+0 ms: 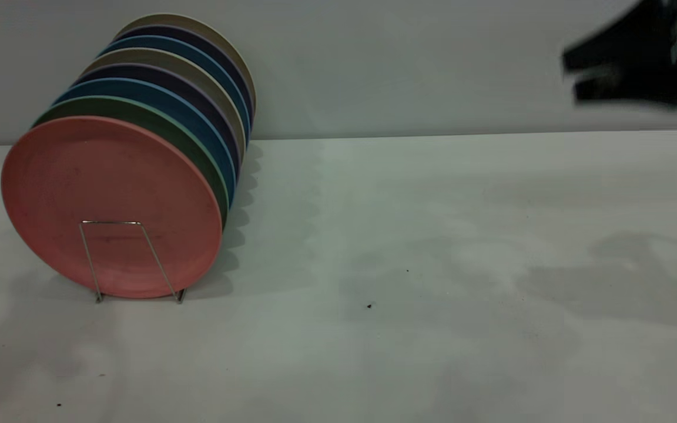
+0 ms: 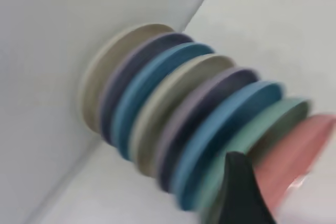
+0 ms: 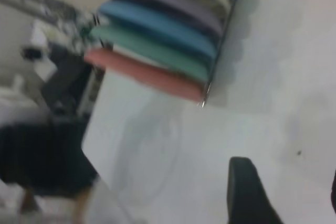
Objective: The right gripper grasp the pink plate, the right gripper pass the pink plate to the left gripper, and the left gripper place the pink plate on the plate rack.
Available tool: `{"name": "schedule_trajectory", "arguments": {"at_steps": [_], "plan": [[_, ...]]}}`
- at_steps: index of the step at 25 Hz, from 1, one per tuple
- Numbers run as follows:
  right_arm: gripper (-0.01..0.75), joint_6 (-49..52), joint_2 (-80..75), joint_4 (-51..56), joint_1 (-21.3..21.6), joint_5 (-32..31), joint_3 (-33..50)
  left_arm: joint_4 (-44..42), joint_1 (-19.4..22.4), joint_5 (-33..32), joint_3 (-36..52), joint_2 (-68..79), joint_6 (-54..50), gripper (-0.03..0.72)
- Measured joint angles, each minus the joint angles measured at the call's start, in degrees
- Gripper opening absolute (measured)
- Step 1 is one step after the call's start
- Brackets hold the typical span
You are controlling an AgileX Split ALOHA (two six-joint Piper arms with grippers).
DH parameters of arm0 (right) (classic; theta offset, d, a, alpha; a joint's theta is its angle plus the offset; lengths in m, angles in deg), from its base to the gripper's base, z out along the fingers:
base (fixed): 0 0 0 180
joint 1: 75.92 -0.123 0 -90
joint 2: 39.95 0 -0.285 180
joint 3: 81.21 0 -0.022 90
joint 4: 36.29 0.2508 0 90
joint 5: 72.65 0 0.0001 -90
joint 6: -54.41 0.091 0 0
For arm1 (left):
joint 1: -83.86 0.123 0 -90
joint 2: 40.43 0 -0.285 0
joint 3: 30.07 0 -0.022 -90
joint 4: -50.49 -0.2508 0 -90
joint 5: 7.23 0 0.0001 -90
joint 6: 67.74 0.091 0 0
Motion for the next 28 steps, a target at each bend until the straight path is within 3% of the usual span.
{"name": "schedule_trajectory", "arguments": {"at_steps": [10,17,20,25,28], "plan": [[0.403,20.57,42.10,-27.07,0.00,-1.91,0.08,-10.75,0.00,-17.68,0.00,-7.75,-31.55,0.472],[0.403,45.18,65.69,-51.55,0.00,-3.77,1.43,-12.35,0.00,-21.10,0.00,-11.59,-37.06,0.472],[0.403,51.01,74.50,-58.22,0.00,-5.53,6.72,-12.35,0.00,-21.35,0.00,-13.02,-37.99,0.472],[0.403,54.08,83.43,-62.22,-0.06,-4.19,22.96,-12.35,0.00,-21.46,0.00,-14.59,-38.57,0.472],[0.403,54.64,84.85,-66.21,-3.61,-2.31,30.00,-12.35,0.00,-21.46,0.20,-15.75,-40.09,0.472]]}}
